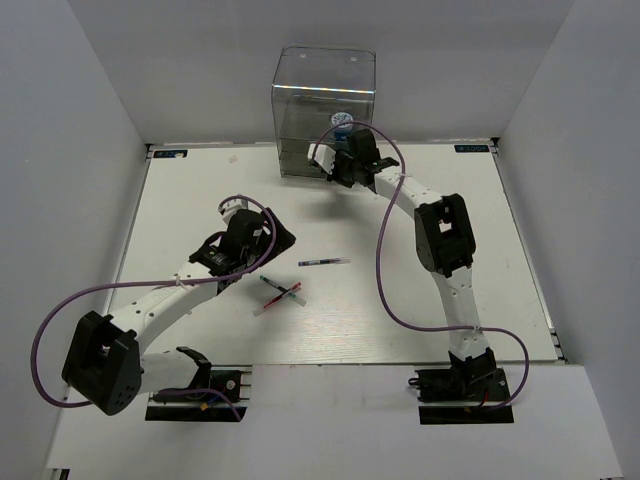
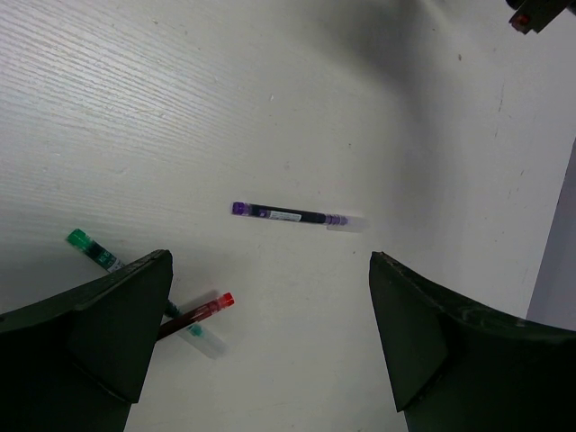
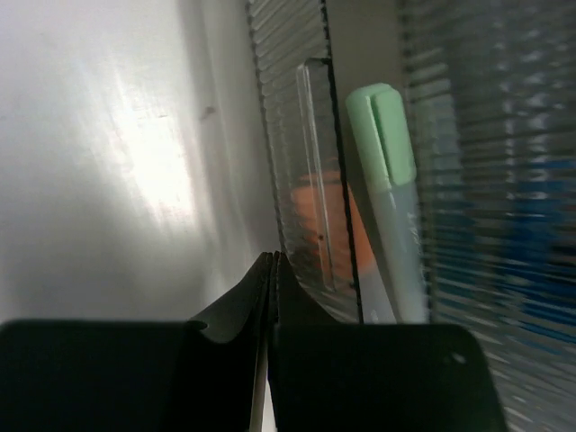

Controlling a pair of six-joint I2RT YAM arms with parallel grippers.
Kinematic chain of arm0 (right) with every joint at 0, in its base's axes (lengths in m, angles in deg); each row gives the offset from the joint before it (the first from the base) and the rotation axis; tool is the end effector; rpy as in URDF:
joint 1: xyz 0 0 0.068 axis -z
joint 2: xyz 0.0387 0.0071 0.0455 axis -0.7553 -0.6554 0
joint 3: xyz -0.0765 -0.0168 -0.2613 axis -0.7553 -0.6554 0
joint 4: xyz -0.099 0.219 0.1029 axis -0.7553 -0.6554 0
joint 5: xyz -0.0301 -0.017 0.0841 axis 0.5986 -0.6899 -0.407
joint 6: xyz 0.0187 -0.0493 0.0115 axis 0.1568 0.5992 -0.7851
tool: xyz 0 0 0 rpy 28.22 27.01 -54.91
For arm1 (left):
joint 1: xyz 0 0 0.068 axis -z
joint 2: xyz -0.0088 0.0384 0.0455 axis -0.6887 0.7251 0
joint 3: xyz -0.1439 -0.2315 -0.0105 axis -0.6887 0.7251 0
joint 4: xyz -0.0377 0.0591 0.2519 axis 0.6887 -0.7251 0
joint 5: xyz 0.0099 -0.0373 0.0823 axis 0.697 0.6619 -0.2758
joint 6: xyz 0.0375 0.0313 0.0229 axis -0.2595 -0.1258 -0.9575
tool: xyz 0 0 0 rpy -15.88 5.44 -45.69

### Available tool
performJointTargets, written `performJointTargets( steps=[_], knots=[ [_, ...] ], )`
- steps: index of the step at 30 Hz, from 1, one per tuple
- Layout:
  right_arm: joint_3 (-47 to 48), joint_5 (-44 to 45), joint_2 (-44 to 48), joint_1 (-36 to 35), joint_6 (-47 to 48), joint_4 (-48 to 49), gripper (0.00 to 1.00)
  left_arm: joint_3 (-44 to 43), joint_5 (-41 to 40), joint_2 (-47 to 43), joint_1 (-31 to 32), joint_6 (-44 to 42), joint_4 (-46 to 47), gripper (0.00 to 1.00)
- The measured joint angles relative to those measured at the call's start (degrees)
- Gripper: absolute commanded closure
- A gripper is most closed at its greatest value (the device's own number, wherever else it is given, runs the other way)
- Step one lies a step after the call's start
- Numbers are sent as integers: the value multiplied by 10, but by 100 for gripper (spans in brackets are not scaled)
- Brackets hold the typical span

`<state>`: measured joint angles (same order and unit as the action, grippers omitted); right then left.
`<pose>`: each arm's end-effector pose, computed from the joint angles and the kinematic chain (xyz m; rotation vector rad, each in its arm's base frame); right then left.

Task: Sort the stationery into containers
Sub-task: Close the drawer in the storage box.

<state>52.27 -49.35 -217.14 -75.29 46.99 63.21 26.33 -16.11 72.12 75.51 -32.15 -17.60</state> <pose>0.4832 0.2509 0.1971 -1.5111 1.5401 0.0867 0.2218 -0.1303 0.2381 -0.5808 2.2819 -0.5588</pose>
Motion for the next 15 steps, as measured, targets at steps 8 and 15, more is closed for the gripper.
performJointTargets(
  steps=[8, 15],
  knots=[
    [0, 61, -1, 2, -17, 62, 100, 0, 6, 2, 0, 0, 1, 0],
    [0, 85, -3, 3, -21, 75, 100, 0, 17, 3, 0, 0, 31, 0]
  ],
)
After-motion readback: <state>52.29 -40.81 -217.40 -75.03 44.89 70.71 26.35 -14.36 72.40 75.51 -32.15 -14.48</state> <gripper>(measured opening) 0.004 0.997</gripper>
